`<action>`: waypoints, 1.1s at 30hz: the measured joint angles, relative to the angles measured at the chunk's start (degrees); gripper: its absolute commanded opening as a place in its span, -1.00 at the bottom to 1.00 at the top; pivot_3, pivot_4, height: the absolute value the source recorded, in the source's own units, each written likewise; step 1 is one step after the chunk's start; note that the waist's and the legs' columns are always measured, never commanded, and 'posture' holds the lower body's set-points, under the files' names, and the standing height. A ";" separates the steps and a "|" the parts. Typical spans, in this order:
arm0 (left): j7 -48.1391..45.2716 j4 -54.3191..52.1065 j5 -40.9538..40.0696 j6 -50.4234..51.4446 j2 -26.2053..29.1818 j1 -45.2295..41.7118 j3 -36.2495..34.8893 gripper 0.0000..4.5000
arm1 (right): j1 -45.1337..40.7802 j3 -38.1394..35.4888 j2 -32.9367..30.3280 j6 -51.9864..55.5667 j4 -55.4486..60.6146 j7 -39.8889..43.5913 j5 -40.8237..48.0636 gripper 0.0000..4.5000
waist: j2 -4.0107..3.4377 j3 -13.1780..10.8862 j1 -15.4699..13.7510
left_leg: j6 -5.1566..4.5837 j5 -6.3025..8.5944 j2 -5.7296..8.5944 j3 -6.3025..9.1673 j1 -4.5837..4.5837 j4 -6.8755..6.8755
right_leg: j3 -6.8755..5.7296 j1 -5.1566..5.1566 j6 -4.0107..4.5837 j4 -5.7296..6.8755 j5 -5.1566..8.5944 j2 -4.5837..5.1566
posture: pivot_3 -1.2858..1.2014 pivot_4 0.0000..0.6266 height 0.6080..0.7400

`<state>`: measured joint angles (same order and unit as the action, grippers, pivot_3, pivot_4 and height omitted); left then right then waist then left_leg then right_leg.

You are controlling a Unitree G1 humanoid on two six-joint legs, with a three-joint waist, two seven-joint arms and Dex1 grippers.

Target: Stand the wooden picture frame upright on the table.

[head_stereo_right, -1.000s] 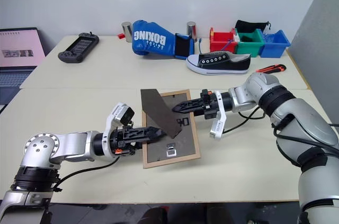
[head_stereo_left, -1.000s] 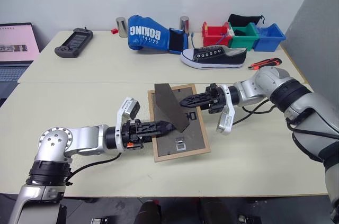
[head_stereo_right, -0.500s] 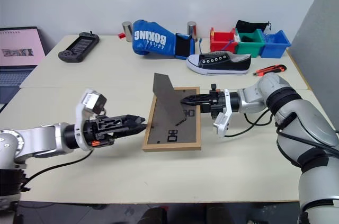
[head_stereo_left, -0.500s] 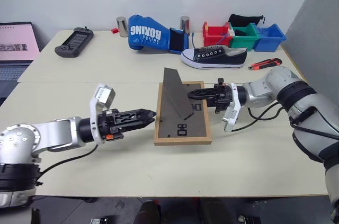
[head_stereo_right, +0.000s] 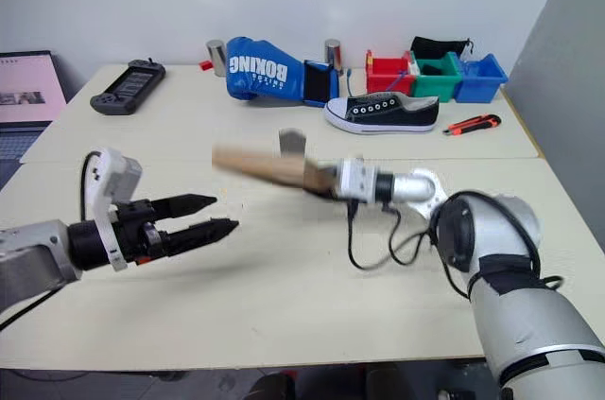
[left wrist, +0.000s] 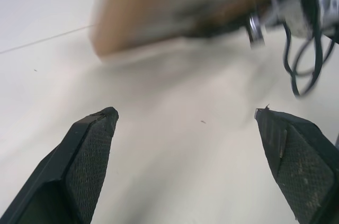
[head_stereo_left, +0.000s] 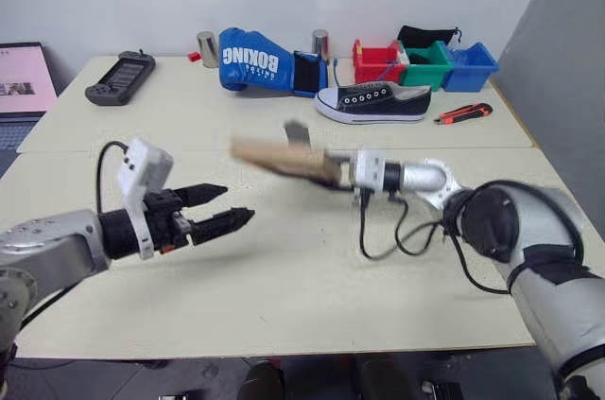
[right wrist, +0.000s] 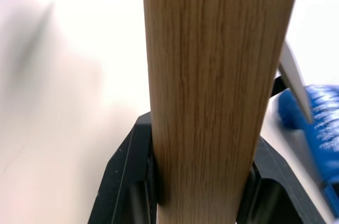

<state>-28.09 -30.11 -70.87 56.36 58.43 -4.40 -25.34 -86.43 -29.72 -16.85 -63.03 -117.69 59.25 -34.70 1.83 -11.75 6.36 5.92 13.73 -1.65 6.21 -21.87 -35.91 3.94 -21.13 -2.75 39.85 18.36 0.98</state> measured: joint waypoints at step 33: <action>4.90 -4.23 4.64 -1.97 -5.84 4.74 -7.53 0.98 | 28.85 14.61 20.73 57.43 49.15 10.59 31.01 -0.42 | -0.06 -0.04 -1.20 | -0.04 0.06 -0.03 -0.04 -0.20 -0.11 | -0.05 -0.29 0.00 0.19 0.00 0.00 | 0.03 -0.52 1.00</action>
<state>-23.18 -34.34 -66.23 54.39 52.60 0.34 -32.87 -57.58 -15.11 3.87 -5.60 -68.54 69.84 -3.69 1.77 -11.79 5.15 5.88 13.78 -1.68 6.17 -22.07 -36.02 3.89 -21.42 -2.75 40.04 18.36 0.98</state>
